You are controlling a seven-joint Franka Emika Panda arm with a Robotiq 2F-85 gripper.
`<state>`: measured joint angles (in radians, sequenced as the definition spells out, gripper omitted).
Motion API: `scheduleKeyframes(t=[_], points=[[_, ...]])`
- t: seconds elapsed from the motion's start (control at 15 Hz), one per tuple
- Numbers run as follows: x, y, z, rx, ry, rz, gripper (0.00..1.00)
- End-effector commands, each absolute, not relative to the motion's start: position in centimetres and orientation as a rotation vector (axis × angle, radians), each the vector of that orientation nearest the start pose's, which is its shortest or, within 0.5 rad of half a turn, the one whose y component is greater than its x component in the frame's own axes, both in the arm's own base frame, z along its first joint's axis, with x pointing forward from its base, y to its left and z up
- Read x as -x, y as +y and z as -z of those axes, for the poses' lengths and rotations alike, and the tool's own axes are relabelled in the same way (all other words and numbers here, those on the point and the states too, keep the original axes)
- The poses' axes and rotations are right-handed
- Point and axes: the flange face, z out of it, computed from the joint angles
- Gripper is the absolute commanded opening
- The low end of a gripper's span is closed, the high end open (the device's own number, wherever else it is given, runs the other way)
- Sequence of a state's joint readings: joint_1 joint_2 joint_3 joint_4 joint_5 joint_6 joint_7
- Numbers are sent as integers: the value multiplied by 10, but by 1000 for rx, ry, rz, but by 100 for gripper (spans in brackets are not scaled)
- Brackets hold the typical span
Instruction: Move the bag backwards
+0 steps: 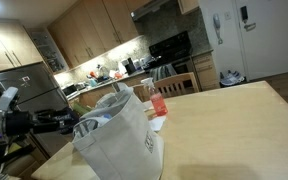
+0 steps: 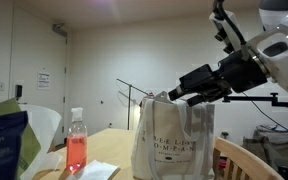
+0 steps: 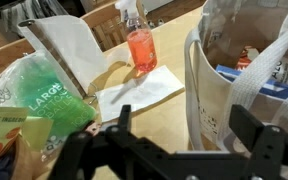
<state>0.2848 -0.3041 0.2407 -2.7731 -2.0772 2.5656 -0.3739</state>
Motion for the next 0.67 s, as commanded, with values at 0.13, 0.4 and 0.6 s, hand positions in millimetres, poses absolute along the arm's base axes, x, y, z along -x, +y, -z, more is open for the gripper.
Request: scheduleKeyframes(t=[0.13, 0.4, 0.6], points=[[-303, 183, -287, -439, 2124, -268, 100], [-297, 172, -276, -465, 2196, -327, 100], [-297, 157, -264, -518, 2235, -341, 100]])
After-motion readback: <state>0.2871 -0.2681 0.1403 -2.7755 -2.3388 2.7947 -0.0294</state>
